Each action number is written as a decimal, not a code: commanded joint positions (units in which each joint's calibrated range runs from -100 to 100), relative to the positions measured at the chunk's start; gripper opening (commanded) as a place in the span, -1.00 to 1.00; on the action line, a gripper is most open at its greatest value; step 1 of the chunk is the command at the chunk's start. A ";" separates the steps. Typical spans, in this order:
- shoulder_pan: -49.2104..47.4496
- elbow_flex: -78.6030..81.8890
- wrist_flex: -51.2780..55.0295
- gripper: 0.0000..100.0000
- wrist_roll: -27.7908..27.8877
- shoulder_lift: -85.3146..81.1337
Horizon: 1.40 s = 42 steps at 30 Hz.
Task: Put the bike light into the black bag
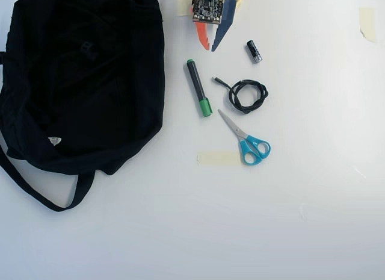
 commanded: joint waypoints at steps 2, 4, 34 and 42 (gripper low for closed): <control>-3.34 20.38 -8.26 -0.95 1.09 -13.87; -3.71 27.03 -10.24 -0.95 1.04 -18.77; -4.68 38.98 -0.68 -0.95 0.98 -33.46; -4.68 38.98 -0.68 -0.95 0.98 -33.46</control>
